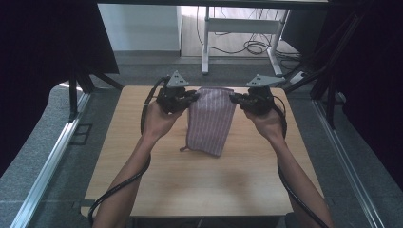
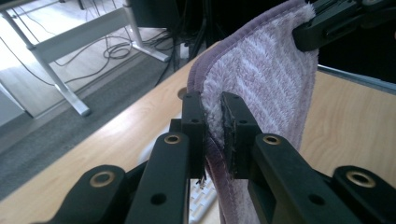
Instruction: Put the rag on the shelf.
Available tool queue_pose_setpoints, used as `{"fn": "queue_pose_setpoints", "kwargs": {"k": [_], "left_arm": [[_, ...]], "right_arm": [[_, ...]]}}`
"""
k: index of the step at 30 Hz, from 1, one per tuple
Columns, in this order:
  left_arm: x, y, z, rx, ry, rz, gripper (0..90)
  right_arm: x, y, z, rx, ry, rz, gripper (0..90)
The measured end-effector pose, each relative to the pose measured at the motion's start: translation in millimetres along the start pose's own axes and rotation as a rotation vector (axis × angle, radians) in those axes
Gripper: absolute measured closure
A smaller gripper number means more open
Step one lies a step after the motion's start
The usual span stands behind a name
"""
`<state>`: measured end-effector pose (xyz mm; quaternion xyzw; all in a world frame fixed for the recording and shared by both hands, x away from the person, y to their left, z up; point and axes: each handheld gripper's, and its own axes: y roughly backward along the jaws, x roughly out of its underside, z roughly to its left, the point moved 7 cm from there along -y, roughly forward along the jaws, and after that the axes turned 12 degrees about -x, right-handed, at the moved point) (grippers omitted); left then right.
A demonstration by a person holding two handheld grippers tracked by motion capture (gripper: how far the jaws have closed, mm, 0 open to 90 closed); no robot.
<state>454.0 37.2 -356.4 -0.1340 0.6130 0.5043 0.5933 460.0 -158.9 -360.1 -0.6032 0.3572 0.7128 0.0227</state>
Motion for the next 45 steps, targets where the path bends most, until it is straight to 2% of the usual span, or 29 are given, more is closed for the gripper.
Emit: {"fn": "queue_pose_setpoints", "kwargs": {"k": [6,13,21,28,32,35,45], "left_arm": [[-19.3,-3.4,14.5,-0.047,-0.011,-0.005,80.3],[-39.5,-5.0,29.7,-0.081,-0.005,-0.02,80.1],[-56.6,-11.1,48.6,-0.096,0.027,-0.017,79.9],[-68.2,-25.3,66.7,-0.135,0.056,-0.005,79.5],[-73.0,-34.8,76.1,-0.171,0.053,0.003,79.3],[-74.2,-43.9,81.3,-0.188,0.066,0.01,79.2],[-57.9,-90.3,91.3,-0.284,0.026,0.085,78.3]], "right_arm": [[-23.6,1.5,-10.7,0.031,0.017,-0.027,84.5],[-51.2,0.1,-21.9,0.071,0.038,-0.046,84.5],[-79.2,-2.2,-34.5,0.1,0.047,-0.072,84.5],[-98.4,-10.3,-49.8,0.128,0.047,-0.084,84.3],[-104.1,-17.6,-57.5,0.139,0.045,-0.08,84.3],[-106.0,-23.8,-64.6,0.144,0.035,-0.08,84.1],[-93.1,-56.1,-92.0,0.164,-0.026,-0.034,83.9]]}}
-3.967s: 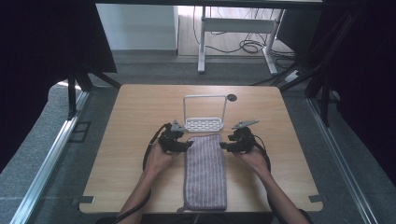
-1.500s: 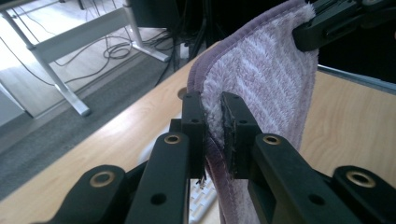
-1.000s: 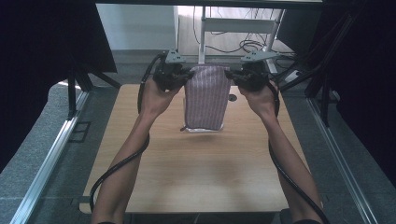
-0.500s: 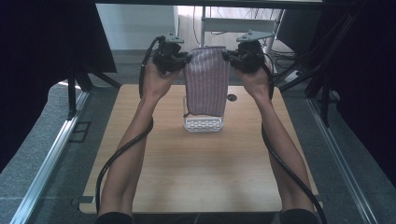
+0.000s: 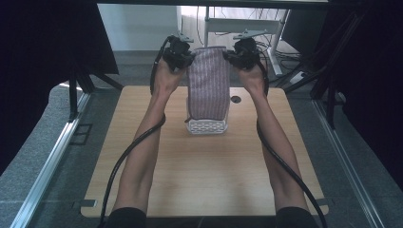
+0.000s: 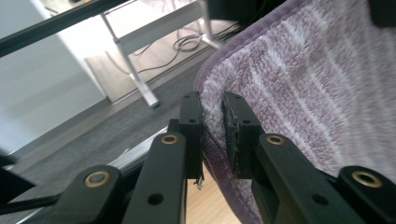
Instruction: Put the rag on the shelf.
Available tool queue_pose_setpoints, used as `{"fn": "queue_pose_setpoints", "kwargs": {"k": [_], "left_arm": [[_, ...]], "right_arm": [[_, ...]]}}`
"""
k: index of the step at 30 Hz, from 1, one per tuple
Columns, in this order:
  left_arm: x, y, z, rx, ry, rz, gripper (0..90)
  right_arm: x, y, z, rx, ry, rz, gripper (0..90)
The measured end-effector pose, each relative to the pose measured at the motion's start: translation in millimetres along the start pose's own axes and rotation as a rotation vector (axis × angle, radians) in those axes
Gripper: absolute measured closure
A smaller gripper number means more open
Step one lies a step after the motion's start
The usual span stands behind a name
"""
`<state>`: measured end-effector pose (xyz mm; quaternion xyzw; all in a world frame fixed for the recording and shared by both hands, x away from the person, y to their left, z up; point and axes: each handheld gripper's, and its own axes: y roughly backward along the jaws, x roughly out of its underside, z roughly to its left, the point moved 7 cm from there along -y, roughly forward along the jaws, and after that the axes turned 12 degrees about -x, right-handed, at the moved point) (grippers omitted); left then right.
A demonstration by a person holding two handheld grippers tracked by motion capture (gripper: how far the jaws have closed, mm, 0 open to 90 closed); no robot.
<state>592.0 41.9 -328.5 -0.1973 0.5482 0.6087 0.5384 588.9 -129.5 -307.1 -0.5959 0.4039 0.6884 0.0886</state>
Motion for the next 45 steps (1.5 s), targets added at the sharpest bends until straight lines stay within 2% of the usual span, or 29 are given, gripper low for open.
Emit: {"fn": "queue_pose_setpoints", "kwargs": {"k": [5,9,12,14,15,16,17,20,22,26,31,33,39,45], "left_arm": [[16.6,-27.5,-6.8,-0.032,-0.017,0.048,77.3],[30.5,-40.7,-12.4,-0.039,-0.059,0.106,76.9],[39.3,-47.4,-16.2,-0.031,-0.057,0.147,75.2],[45.0,-51.2,-18.0,-0.006,-0.038,0.197,68.9],[47.9,-52.5,-18.3,0.003,-0.031,0.225,60.9],[49.1,-51.7,-16.5,-0.012,-0.036,0.225,55.7],[49.1,-49.8,-15.2,-0.015,-0.022,0.216,52.9],[49.9,-42.2,-12.0,0.031,0.036,0.201,46.2],[50.8,-38.0,-11.9,0.058,0.054,0.19,42.2],[53.6,-28.4,-15.2,0.112,0.075,0.167,35.3],[57.8,-16.6,-23.8,0.16,0.072,0.147,28.5],[59.4,-13.0,-25.8,0.161,0.057,0.144,27.4],[63.8,-2.4,-35.5,0.205,0.052,0.141,20.7],[69.8,8.0,-45.0,0.242,0.044,0.131,15.7]], "right_arm": [[14.9,-20.9,-10.3,0.005,-0.023,0.04,83.9],[28.2,-33.7,-13.0,0.007,-0.031,0.076,83.6],[39.5,-41.9,-14.2,0.006,-0.036,0.107,82.6],[46.0,-46.0,-15.2,0.003,-0.056,0.125,78.3],[48.7,-47.9,-15.1,-0.008,-0.068,0.136,72.6],[50.5,-48.6,-15.3,-0.008,-0.063,0.144,70.2],[51.3,-47.7,-15.3,-0.005,-0.064,0.144,68.1],[52.4,-45.0,-14.0,-0.034,-0.09,0.134,60.5],[54.5,-42.3,-13.8,-0.039,-0.098,0.132,57.3],[61.2,-38.9,-9.1,-0.084,-0.13,0.126,48.8],[69.5,-32.0,0.1,-0.123,-0.131,0.124,40.7],[71.9,-28.7,3.2,-0.134,-0.133,0.115,38.5],[80.2,-17.6,14.2,-0.174,-0.133,0.103,32.7],[91.1,-9.9,24.7,-0.208,-0.122,0.114,27.4]]}}
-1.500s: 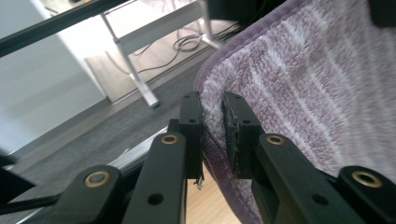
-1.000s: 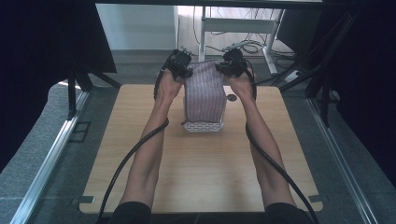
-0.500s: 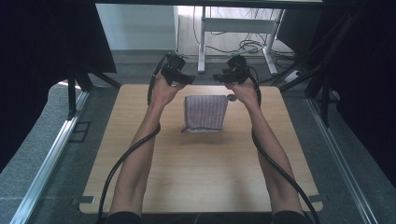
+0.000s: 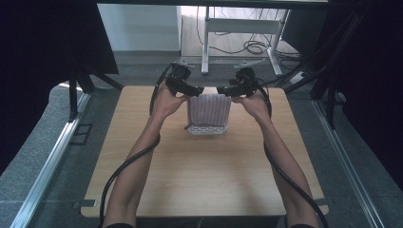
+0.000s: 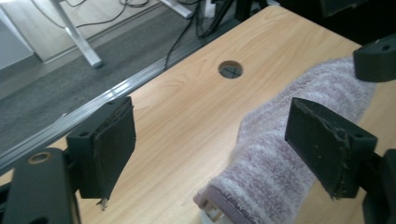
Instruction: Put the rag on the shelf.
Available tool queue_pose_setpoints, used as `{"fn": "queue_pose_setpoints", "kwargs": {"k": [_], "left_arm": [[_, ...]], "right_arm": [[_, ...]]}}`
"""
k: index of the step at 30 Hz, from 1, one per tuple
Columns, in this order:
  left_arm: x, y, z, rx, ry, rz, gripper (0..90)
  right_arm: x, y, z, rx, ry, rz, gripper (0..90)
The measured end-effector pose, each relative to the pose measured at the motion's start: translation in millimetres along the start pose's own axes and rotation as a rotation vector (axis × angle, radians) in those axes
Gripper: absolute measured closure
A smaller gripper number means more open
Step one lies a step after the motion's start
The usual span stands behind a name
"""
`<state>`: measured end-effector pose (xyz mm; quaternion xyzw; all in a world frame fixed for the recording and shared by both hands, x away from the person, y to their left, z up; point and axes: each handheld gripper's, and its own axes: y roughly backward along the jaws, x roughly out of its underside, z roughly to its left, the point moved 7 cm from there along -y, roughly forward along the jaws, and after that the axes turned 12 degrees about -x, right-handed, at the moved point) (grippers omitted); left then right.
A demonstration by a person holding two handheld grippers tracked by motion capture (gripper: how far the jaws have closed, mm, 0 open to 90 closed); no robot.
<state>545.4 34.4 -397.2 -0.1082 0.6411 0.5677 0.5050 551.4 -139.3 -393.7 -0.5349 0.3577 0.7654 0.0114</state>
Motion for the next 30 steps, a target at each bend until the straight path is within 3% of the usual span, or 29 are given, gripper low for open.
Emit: {"fn": "queue_pose_setpoints", "kwargs": {"k": [15,26,30], "left_arm": [[24.2,27.0,-14.3,0.031,-0.026,-0.043,12.0],[50.7,49.0,-27.7,0.032,-0.06,-0.071,11.0],[62.4,56.0,-31.7,0.048,-0.049,-0.081,11.0]], "right_arm": [[23.6,15.1,26.1,-0.05,0.012,0.004,15.1],[47.0,29.5,48.2,-0.054,0.05,0.038,13.9],[56.9,33.2,56.3,-0.06,0.066,0.05,13.8]]}}
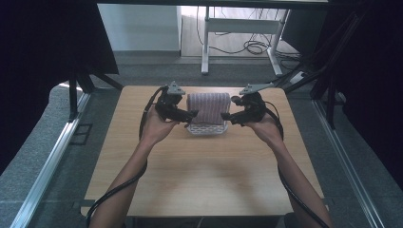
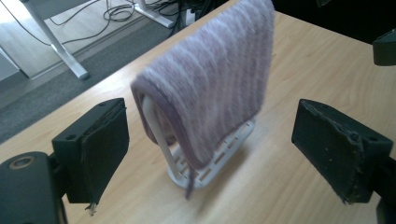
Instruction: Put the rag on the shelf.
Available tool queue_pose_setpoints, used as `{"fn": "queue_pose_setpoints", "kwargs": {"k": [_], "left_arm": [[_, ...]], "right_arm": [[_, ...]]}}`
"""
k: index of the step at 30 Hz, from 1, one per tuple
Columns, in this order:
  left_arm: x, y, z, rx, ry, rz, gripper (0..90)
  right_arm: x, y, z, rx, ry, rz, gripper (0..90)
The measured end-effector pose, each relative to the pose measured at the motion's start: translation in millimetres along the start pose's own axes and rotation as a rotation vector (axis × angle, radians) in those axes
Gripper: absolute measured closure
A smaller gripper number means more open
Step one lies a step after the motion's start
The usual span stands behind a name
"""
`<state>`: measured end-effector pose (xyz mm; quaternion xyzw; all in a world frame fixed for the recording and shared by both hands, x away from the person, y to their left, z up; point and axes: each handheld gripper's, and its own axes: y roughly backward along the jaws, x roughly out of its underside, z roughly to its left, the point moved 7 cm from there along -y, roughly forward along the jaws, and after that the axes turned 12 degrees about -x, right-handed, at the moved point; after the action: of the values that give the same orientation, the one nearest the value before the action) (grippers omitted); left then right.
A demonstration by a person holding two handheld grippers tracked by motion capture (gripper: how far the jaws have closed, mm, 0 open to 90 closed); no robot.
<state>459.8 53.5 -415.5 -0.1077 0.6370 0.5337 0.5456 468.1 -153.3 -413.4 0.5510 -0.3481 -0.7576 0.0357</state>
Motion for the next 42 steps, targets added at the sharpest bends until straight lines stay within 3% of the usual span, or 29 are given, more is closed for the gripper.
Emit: {"fn": "queue_pose_setpoints", "kwargs": {"k": [16,28,42], "left_arm": [[48.2,28.1,-18.6,0.046,0.008,-0.014,12.0],[93.2,23.8,-35.9,0.056,0.021,0.014,12.4],[134.5,8.5,-59.8,0.075,0.04,0.036,12.6]], "right_arm": [[53.9,4.0,23.1,-0.002,0.004,0.049,11.3],[95.0,-5.0,29.9,-0.01,-0.011,0.072,7.6],[138.7,-26.3,34.8,-0.024,-0.039,0.122,5.3]]}}
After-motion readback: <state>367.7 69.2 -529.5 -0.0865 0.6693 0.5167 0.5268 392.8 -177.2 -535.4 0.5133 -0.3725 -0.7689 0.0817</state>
